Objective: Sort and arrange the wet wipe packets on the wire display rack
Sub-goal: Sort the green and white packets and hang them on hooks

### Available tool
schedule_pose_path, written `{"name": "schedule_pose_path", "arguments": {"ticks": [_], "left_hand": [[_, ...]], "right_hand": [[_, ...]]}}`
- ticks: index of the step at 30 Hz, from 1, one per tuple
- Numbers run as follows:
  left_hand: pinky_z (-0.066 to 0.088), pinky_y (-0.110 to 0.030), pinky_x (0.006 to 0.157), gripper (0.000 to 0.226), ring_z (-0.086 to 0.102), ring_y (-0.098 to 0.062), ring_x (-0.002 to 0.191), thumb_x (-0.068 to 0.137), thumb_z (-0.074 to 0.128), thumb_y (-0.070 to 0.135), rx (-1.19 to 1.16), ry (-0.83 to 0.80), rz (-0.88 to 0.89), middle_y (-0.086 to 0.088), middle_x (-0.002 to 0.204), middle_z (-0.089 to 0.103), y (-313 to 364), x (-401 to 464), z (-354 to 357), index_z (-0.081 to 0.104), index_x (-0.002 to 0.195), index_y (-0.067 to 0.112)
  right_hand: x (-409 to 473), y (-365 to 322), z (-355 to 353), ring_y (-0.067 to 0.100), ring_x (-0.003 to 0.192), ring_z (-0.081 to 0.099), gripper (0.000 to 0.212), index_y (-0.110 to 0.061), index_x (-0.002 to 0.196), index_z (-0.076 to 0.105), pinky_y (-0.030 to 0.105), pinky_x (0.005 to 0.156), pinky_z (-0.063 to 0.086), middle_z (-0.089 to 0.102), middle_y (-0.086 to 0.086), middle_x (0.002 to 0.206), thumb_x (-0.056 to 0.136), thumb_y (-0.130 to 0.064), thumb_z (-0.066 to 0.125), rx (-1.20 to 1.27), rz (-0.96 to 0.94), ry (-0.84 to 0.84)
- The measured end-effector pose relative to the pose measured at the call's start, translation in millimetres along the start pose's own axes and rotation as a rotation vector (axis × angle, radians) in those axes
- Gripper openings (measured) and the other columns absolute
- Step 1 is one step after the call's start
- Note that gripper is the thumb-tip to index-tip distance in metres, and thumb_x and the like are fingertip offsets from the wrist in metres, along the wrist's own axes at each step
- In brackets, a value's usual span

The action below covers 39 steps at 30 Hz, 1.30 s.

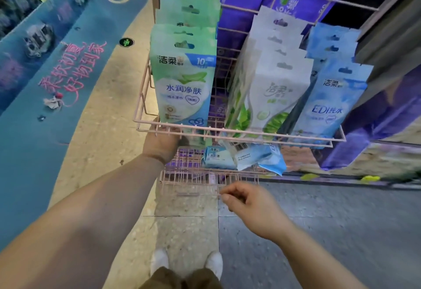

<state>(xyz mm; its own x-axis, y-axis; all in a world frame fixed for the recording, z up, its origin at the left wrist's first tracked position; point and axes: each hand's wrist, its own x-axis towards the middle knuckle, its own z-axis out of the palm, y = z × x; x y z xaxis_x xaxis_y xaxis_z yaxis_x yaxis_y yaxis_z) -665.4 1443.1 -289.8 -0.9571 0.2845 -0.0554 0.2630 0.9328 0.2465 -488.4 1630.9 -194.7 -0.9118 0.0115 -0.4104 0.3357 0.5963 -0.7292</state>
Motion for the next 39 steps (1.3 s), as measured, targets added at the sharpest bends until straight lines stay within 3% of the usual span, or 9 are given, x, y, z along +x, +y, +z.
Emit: {"name": "schedule_pose_path", "arguments": {"ticks": [7, 11, 14, 20, 23, 27, 31, 33, 39], "left_hand": [[0.047, -0.036, 0.088, 0.040, 0.055, -0.032, 0.115, 0.088, 0.062, 0.036, -0.095, 0.077, -0.044, -0.010, 0.128, 0.061, 10.4, -1.0, -17.3, 0.057, 0.123, 0.017], [0.051, -0.036, 0.089, 0.027, 0.062, -0.030, 0.107, 0.096, 0.050, 0.022, -0.616, 0.007, -0.127, -0.010, 0.138, 0.053, 17.8, -17.8, -39.4, 0.055, 0.122, 0.018], [0.053, -0.036, 0.085, 0.016, 0.062, -0.026, 0.097, 0.094, 0.052, 0.027, -0.466, -0.101, 0.063, -0.004, 0.111, 0.064, 7.1, -45.6, -55.2, 0.059, 0.108, 0.024], [0.041, -0.026, 0.063, 0.015, 0.049, -0.007, 0.066, 0.093, 0.056, 0.019, -0.650, -0.236, 0.207, 0.005, 0.074, 0.056, 23.1, -93.6, -120.7, 0.057, 0.079, 0.023], [0.040, -0.019, 0.055, 0.011, 0.050, -0.005, 0.061, 0.091, 0.060, 0.013, -0.964, -0.309, 0.128, 0.003, 0.069, 0.058, 21.9, -103.4, -149.2, 0.060, 0.080, 0.011], [0.042, -0.021, 0.050, 0.008, 0.055, -0.011, 0.056, 0.078, 0.065, 0.015, -1.528, -0.287, -0.093, -0.003, 0.068, 0.062, 25.8, -115.6, -165.5, 0.061, 0.071, 0.015], [0.049, -0.042, 0.080, 0.016, 0.066, -0.030, 0.084, 0.084, 0.060, 0.014, -1.779, -0.185, -0.248, -0.021, 0.098, 0.070, 44.5, -120.1, -166.4, 0.061, 0.095, 0.002], [0.047, -0.049, 0.093, 0.030, 0.067, -0.034, 0.100, 0.092, 0.051, 0.021, -1.777, -0.189, -0.260, -0.020, 0.110, 0.070, 52.4, -122.5, -172.4, 0.064, 0.108, 0.000], [0.054, -0.019, 0.066, 0.024, 0.070, -0.009, 0.081, 0.080, 0.069, -0.001, -1.322, 0.046, 0.000, 0.004, 0.091, 0.077, 60.8, -123.6, -207.2, 0.068, 0.096, 0.017]], "right_hand": [[7.6, -12.2, 0.7, 0.013, 0.079, 0.066, 0.014, -0.038, 0.082, 0.065, 0.030, 0.078, 0.055, 0.071, -0.007, 0.083, 0.088, -0.025, 0.063, 0.083, -0.023, 0.042], [13.4, -23.4, -1.6, 0.002, 0.073, 0.062, 0.022, -0.041, 0.078, 0.062, 0.020, 0.070, 0.050, 0.069, -0.013, 0.078, 0.088, -0.022, 0.064, 0.079, -0.092, 0.156], [13.5, -41.1, -2.6, 0.002, 0.085, 0.063, 0.018, -0.035, 0.096, 0.069, 0.022, 0.078, 0.052, 0.068, -0.015, 0.093, 0.086, -0.021, 0.065, -0.055, -0.268, 0.304], [11.4, -69.6, -3.9, 0.024, 0.102, 0.056, 0.075, -0.029, 0.130, 0.052, 0.038, 0.079, 0.046, 0.062, -0.006, 0.112, 0.060, -0.037, 0.078, -0.697, -0.531, 0.350], [-2.8, -83.7, -22.6, 0.014, 0.111, 0.046, 0.086, -0.037, 0.139, 0.038, 0.030, 0.092, 0.039, 0.052, -0.012, 0.120, 0.064, -0.050, 0.078, -0.493, -0.458, 0.272], [-20.5, -100.5, -51.9, -0.001, 0.093, 0.064, 0.085, -0.039, 0.127, 0.041, 0.019, 0.080, 0.053, 0.062, -0.016, 0.112, 0.056, -0.035, 0.088, 0.293, -0.265, 0.131], [-23.0, -110.6, -56.5, 0.011, 0.062, 0.068, 0.022, -0.012, 0.101, 0.064, 0.024, 0.056, 0.055, 0.075, 0.007, 0.089, 0.080, -0.013, 0.071, 0.641, -0.224, 0.031], [-23.1, -114.6, -59.9, 0.009, 0.057, 0.065, 0.010, -0.009, 0.095, 0.066, 0.021, 0.051, 0.052, 0.074, 0.003, 0.078, 0.085, -0.008, 0.066, 0.616, -0.245, 0.079], [-15.8, -140.4, -71.2, 0.001, 0.060, 0.063, 0.008, -0.015, 0.090, 0.067, 0.012, 0.049, 0.045, 0.073, -0.006, 0.071, 0.084, -0.009, 0.067, 0.525, -0.380, 0.159]]}}
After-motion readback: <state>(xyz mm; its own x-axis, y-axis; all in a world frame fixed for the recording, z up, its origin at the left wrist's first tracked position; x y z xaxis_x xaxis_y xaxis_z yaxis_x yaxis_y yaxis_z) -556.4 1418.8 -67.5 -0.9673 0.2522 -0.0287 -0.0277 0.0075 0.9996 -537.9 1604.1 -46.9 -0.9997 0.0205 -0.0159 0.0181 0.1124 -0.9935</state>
